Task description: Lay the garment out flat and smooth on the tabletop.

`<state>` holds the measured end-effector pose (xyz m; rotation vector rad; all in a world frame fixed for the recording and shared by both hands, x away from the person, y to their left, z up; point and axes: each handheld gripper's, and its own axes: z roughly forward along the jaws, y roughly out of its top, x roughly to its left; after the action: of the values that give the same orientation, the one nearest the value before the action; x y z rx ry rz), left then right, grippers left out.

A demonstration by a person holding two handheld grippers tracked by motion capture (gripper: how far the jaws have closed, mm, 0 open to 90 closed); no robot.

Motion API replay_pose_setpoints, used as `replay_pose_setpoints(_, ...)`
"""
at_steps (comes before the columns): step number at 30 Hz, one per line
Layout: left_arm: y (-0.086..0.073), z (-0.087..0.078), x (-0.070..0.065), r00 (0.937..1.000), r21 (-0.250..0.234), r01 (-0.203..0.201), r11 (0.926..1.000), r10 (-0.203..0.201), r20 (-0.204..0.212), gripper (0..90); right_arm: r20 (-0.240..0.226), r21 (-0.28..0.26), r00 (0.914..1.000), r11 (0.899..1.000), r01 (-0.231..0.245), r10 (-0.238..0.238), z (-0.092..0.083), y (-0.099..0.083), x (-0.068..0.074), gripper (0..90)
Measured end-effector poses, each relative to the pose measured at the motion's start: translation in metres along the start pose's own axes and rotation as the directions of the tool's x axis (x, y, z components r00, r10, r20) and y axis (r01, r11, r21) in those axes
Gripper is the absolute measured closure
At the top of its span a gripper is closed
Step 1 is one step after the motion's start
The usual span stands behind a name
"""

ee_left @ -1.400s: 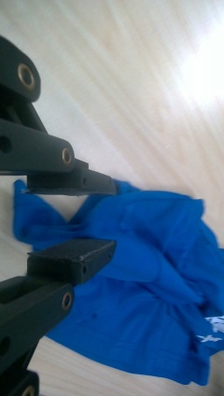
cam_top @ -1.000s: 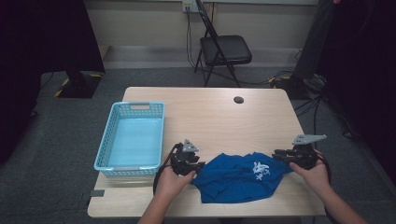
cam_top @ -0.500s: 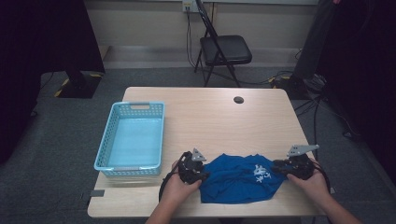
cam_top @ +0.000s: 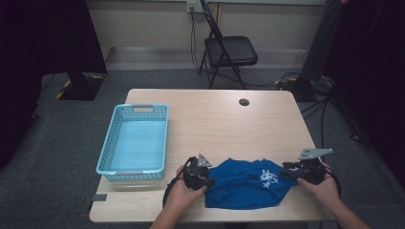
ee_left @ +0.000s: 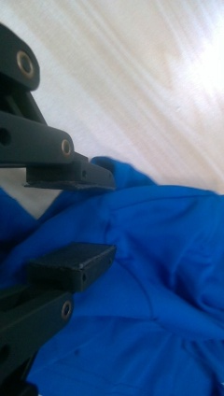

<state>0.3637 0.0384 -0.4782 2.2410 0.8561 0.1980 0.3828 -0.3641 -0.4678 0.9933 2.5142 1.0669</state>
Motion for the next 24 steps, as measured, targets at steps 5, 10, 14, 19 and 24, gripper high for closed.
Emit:
replay_pose_setpoints(5, 0.006, 0.007, 0.003, 1.0000, 0.015, 0.003, 0.9999, -0.003, 0.006, 64.1, 0.038, -0.033, 0.9987, 0.999, -0.032, 0.033, -0.007, 0.004, -0.013, 63.9)
replay_pose_setpoints(10, 0.005, 0.012, 0.002, 0.9998, 0.030, -0.006, 0.9995, 0.006, 0.019, 70.5, 0.047, -0.041, 0.9949, 0.995, -0.087, 0.089, -0.008, 0.001, -0.027, 64.6)
replay_pose_setpoints(14, 0.005, 0.012, 0.001, 0.9997, 0.029, -0.008, 0.9995, 0.007, 0.026, 76.8, 0.035, -0.007, 0.9958, 0.996, -0.084, 0.085, -0.001, -0.002, -0.027, 63.7)
replay_pose_setpoints(19, 0.005, 0.012, -0.001, 0.9995, 0.032, -0.020, 0.9993, 0.019, 0.025, 81.9, 0.017, 0.036, 0.9975, 0.997, -0.069, 0.068, 0.007, -0.008, -0.023, 63.3)
replay_pose_setpoints(24, 0.005, 0.012, -0.002, 0.9995, 0.028, -0.026, 0.9992, 0.026, 0.018, 84.2, 0.008, 0.052, 0.9983, 0.997, -0.058, 0.058, 0.010, -0.010, -0.020, 70.6)
